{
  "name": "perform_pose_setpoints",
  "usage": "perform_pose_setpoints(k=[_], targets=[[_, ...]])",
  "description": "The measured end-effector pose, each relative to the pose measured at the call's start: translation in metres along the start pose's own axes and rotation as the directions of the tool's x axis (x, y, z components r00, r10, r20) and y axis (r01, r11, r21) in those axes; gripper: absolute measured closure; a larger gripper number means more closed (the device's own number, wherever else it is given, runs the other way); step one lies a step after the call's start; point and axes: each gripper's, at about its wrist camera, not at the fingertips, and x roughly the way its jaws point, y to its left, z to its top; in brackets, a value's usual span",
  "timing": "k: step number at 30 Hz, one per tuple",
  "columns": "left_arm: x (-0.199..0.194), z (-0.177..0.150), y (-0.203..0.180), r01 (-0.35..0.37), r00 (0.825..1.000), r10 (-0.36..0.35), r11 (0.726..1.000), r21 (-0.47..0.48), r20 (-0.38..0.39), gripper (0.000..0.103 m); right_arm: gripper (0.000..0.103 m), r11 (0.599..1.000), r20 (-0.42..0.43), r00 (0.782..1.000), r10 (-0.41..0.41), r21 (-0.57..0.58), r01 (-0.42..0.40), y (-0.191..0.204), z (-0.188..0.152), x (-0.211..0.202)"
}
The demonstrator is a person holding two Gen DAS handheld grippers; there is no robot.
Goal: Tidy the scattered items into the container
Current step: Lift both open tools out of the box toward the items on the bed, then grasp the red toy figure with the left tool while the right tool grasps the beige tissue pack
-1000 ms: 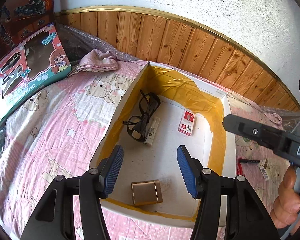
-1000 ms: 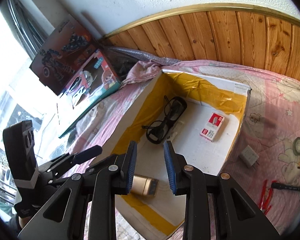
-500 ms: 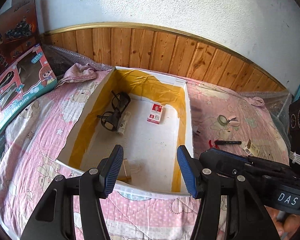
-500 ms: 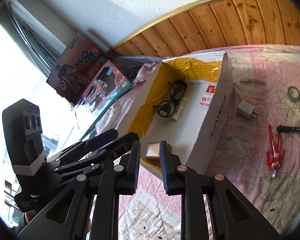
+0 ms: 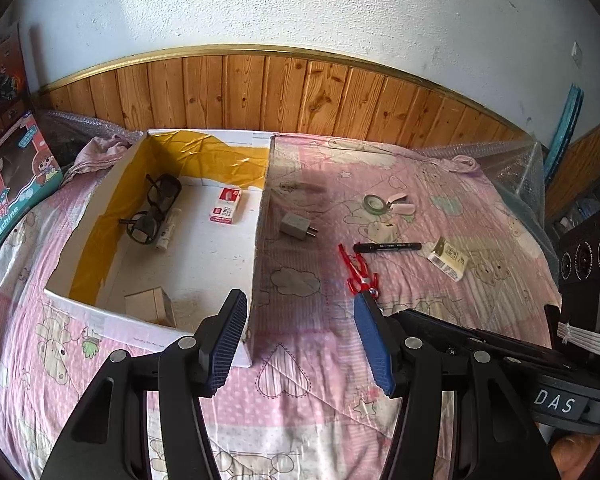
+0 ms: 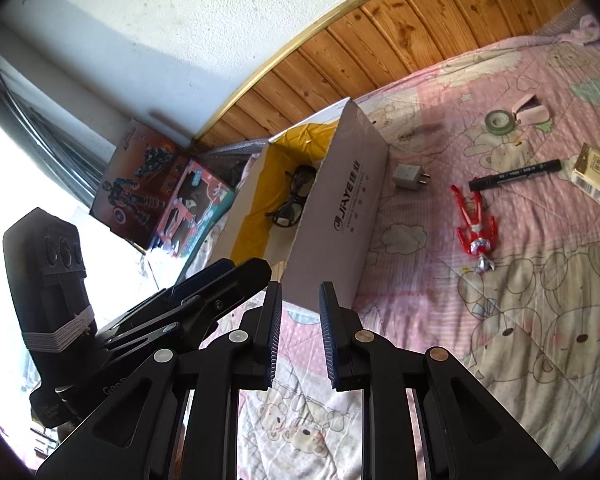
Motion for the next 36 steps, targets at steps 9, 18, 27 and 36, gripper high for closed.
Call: perform_pose_setpoints(k=[9, 18, 27, 36], targets=[[0.031, -0.013, -0.038, 0.038, 0.998, -0.038, 0.999, -0.001, -0.054, 0.043, 0.081, 0.991, 0.059, 0.995, -0.077, 0.113, 0.07, -0.06, -0.01, -0.039], [0.09, -0.01, -0.08, 0.081, 0.99, -0.079, 0.997, 0.013, -0.118, 0.04, 0.074, 0.961, 0.117, 0.956, -0.269, 0.101, 0.258, -0.111, 0.018, -0.073], [0.159, -0.002, -0.092, 0.064, 0.981, -0.062, 0.998, 0.005, -0.181, 0.039, 0.056, 0.835, 0.096, 0.846, -0.524, -0.139, 0.533, -0.168, 0.064, -0.069], [0.213, -0.005, -0.088, -0.014, 0.973, 0.019, 1.0, 0.024, -0.229, 0.039, 0.051, 0.676, 0.061, 0.767, -0.639, -0.431, 0.598, -0.198, 0.082, -0.02]])
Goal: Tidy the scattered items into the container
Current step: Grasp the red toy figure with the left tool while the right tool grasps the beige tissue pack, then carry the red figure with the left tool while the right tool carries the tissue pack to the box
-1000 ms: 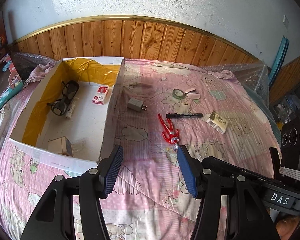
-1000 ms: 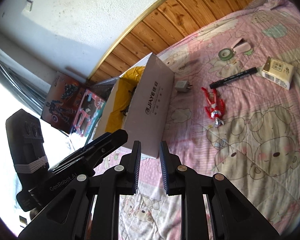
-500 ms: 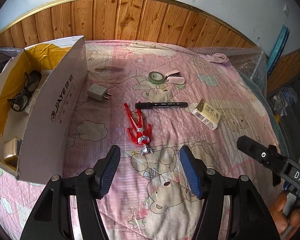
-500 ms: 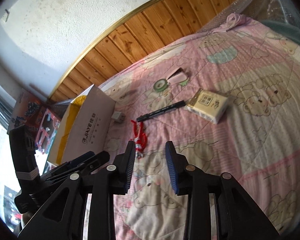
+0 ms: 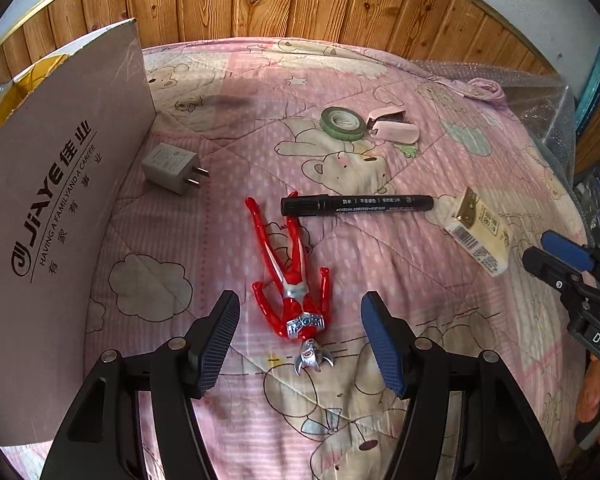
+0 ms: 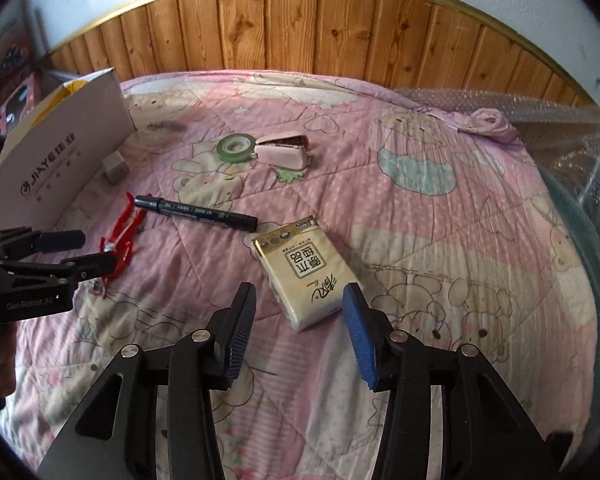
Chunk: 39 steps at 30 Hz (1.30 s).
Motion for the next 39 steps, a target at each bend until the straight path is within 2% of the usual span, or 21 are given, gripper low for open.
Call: perform_pose_setpoints(k=[3, 6, 7, 9, 14, 16, 18, 21, 26, 34, 39], targets=[[0.019, -0.003, 0.002, -0.028, 0.999, 0.028, 1.0, 0.004, -0.033, 0.039, 0.05, 0.999, -0.022, 1.0, -0.008, -0.04, 0.008, -0.001, 0.006, 0.018], [0.023, -0.004, 0.001, -0.053, 0.999, 0.053, 0.998, 0.035, 0.005, 0.037, 0.049, 0.999, -0.046, 0.999, 0.017, -0.032, -0.019, -0.008, 0.009, 0.035], [0.024, -0.002, 0.003, -0.053, 0.999, 0.052, 0.998, 0.036, 0.015, 0.037, 0.049, 0.999, -0.049, 0.998, 0.031, -0.02, -0.032, -0.011, 0.01, 0.04], [0.025, 0.0, 0.008, -0.037, 0.999, 0.036, 0.999, 0.031, 0.031, 0.037, 0.042, 0.999, -0.045, 0.998, 0.042, 0.006, -0.042, -0.016, 0.012, 0.046], [0.027, -0.001, 0.013, -0.023, 0.998, 0.019, 0.998, 0.052, 0.066, 0.037, 0.04, 0.994, -0.086, 0.991, 0.101, 0.06, -0.096, -0.019, 0.007, 0.067], [0.026, 0.0, 0.014, -0.015, 0.997, 0.011, 0.998, 0.055, 0.072, 0.038, 0.04, 0.994, -0.065, 0.994, 0.091, 0.068, -0.086, -0.017, 0.004, 0.066], [0.025, 0.001, 0.016, -0.027, 0.997, 0.022, 0.998, 0.058, 0.077, 0.054, 0.047, 0.989, -0.058, 0.994, 0.097, 0.113, -0.09, -0.021, 0.004, 0.064], [0.021, 0.003, 0.028, 0.021, 0.997, -0.022, 1.0, 0.013, 0.068, 0.055, 0.049, 0.979, -0.053, 0.992, 0.11, 0.179, -0.099, -0.028, 0.005, 0.061], [0.014, 0.0, 0.037, 0.041, 0.998, -0.04, 0.999, -0.016, 0.052, 0.055, 0.049, 0.966, -0.042, 0.993, 0.108, 0.24, -0.095, -0.03, 0.0, 0.049], [-0.009, -0.005, 0.037, 0.004, 0.999, -0.004, 1.0, -0.009, 0.053, 0.055, 0.049, 0.944, -0.016, 0.993, 0.114, 0.314, -0.103, -0.019, -0.016, 0.016], [-0.031, -0.01, 0.035, -0.019, 0.997, 0.019, 1.0, 0.0, 0.071, 0.056, 0.049, 0.941, -0.015, 0.992, 0.124, 0.318, -0.113, 0.001, -0.031, -0.002]])
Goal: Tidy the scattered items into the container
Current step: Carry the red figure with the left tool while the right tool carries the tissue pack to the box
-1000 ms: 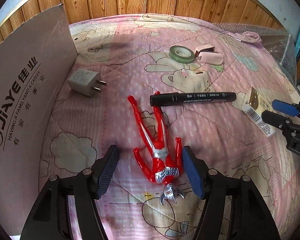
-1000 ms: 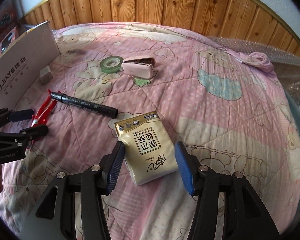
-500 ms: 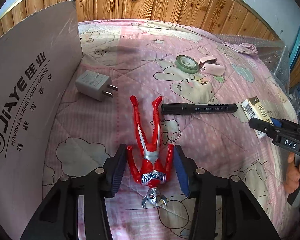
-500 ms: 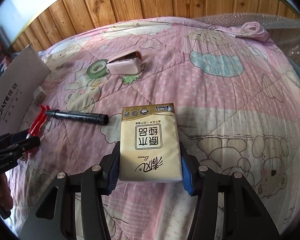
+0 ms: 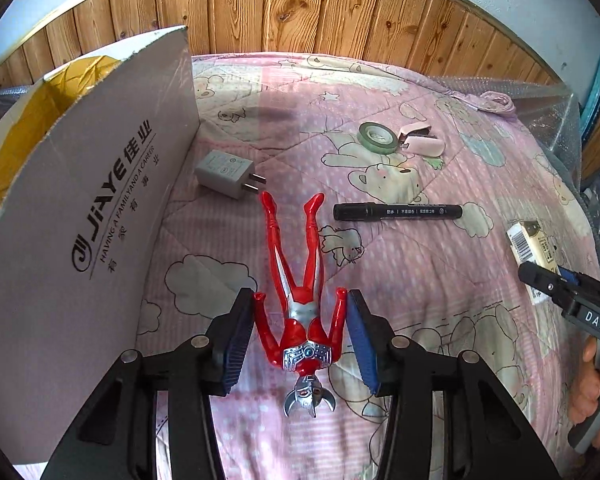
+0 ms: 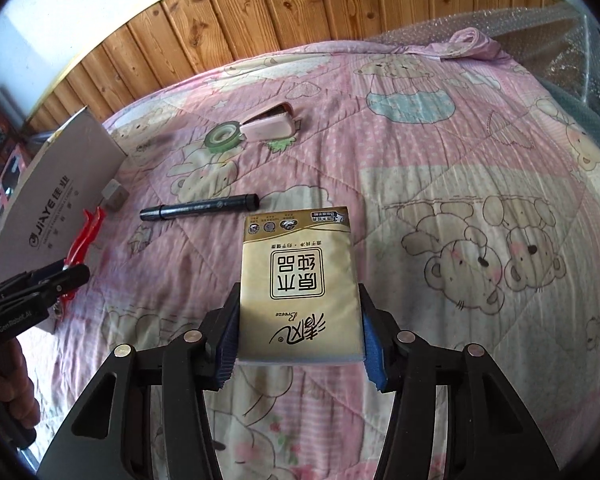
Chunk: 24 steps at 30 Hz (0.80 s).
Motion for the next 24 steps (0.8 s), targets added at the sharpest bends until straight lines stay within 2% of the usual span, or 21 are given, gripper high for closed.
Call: perform_pose_setpoints(k=[24], targets=[[-0.126, -0.042, 0.002, 0.022, 0.988, -0.024, 1.0, 0.018, 0.152, 0.055, 0.049, 0.998, 0.053, 0.997, 0.052, -0.032, -0.051, 0.077, -0.082, -0.082]])
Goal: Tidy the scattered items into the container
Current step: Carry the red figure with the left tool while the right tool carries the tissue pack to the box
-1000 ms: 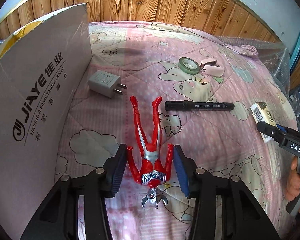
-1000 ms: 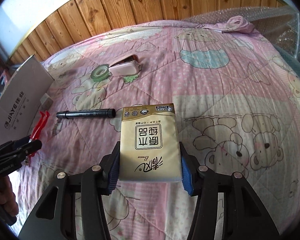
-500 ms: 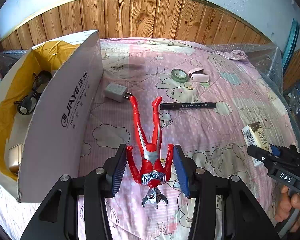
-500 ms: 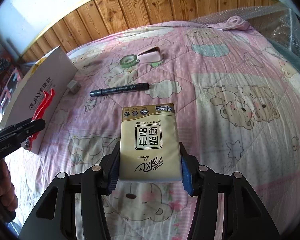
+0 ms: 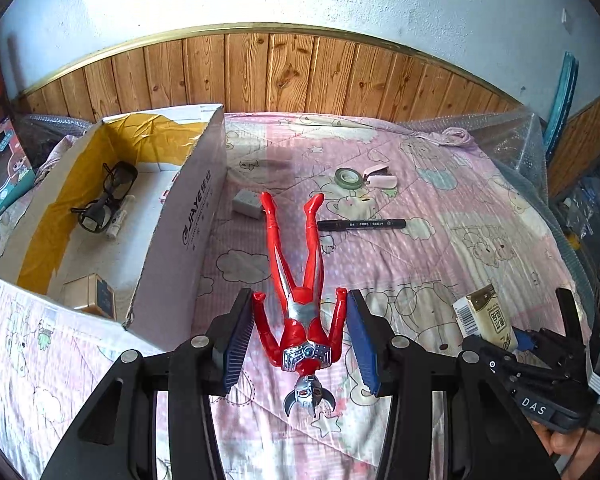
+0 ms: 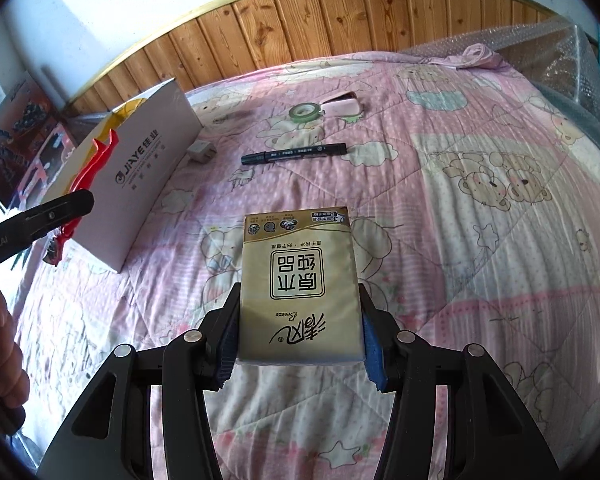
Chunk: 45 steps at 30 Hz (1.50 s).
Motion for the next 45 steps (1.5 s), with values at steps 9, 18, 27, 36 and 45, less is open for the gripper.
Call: perform_pose_setpoints(k=[9, 18, 27, 36, 45], targets=[[-0.043, -0.024, 0.003, 0.008, 0.999, -0.008, 1.0, 0.003, 0.05, 0.055, 0.049, 0.999, 0.031, 0.999, 0.031, -0.01, -0.031, 0.031, -0.031, -0.026], [-0.074, -0.044, 0.007, 0.01, 0.996, -0.011, 1.0, 0.014, 0.083, 0.055, 0.049, 0.998, 0.051, 0.997, 0.059, -0.033, -0.057, 0.06, -0.053, -0.042], [-0.092, -0.061, 0.023, 0.014, 0.996, -0.013, 1.0, -0.007, 0.092, 0.055, 0.049, 0.994, 0.061, 0.994, 0.086, -0.066, -0.082, 0.085, -0.058, -0.051], [-0.095, -0.063, 0.04, 0.004, 0.995, 0.0, 0.999, -0.038, 0.102, 0.055, 0.049, 0.992, 0.062, 0.992, 0.107, -0.079, -0.102, 0.099, -0.055, -0.052], [-0.097, -0.058, 0.063, -0.012, 0.994, 0.021, 0.997, -0.081, 0.109, 0.055, 0.049, 0.981, 0.044, 0.989, 0.144, -0.136, -0.137, 0.13, -0.041, -0.037]])
